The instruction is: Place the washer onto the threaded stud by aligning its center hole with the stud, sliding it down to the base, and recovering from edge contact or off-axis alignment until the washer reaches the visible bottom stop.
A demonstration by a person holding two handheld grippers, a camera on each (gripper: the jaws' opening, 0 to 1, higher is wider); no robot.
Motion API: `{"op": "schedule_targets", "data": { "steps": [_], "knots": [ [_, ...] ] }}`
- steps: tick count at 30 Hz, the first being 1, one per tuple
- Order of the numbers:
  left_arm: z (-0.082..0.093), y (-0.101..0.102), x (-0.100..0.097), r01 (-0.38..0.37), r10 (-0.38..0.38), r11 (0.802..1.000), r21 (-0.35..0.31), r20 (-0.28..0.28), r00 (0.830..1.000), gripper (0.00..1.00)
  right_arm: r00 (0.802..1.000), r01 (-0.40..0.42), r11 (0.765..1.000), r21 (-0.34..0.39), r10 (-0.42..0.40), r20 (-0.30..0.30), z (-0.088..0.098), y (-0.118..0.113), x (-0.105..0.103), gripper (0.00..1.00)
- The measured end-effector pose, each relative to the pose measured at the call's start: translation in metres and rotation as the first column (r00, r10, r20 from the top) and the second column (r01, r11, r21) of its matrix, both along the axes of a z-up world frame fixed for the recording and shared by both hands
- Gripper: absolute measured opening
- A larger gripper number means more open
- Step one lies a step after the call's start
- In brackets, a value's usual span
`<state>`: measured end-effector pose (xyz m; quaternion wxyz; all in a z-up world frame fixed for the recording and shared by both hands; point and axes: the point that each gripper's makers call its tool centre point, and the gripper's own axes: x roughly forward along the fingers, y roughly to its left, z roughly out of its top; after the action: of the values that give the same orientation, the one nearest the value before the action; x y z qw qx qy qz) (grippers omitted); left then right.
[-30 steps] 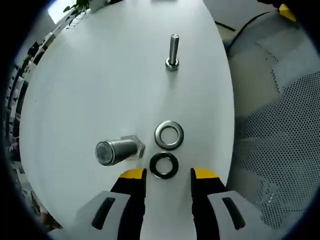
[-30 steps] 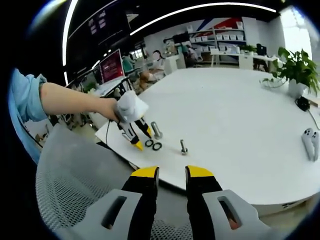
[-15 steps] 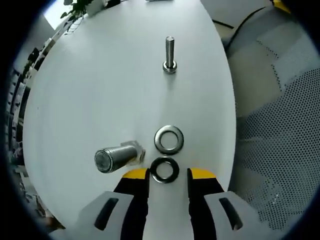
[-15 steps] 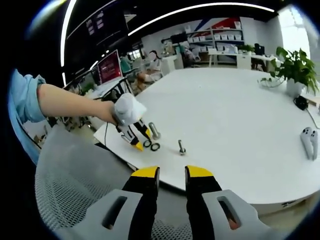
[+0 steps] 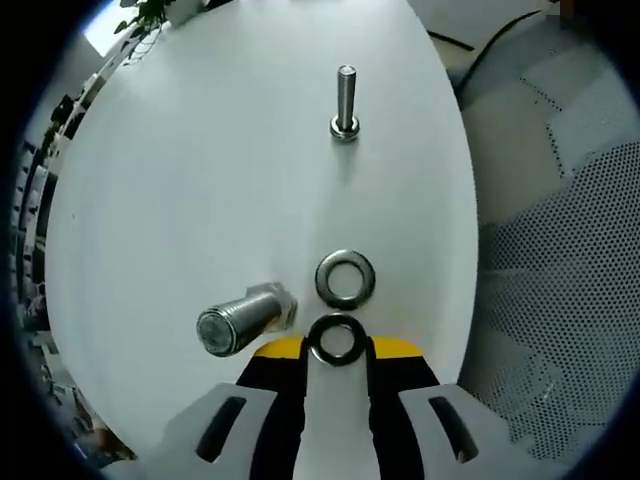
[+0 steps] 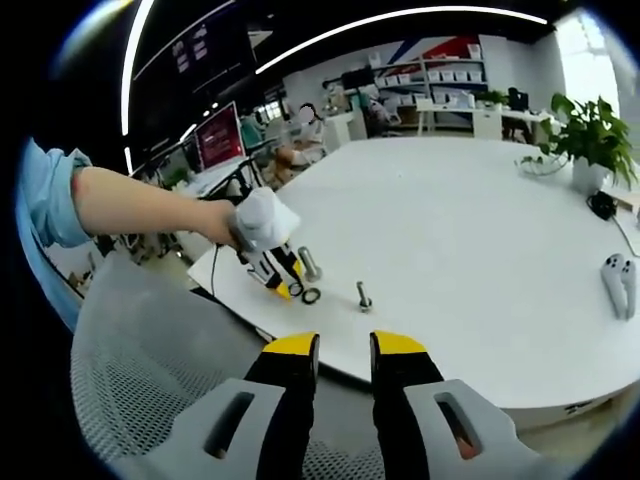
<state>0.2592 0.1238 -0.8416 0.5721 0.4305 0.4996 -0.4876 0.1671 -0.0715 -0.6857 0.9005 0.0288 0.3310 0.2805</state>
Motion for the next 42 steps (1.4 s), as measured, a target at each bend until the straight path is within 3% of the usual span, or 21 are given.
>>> {"op": "schedule_targets", "data": {
  "steps": [28,42],
  "knots": [
    [0.006,0.002,0.004,-0.040,0.040,0.999,-0.018,0.009,0.999,0.20,0.999,0.015,1.000,0.012,-0.016,0.028,0.005,-0.001,0.003,0.20],
    [0.039,0.004,0.009,-0.043,0.044,0.998,-0.037,0.029,0.999,0.20,1.000,0.004,1.000,0.017,-0.004,0.017,0.004,0.001,0.002,0.20]
  ]
}}
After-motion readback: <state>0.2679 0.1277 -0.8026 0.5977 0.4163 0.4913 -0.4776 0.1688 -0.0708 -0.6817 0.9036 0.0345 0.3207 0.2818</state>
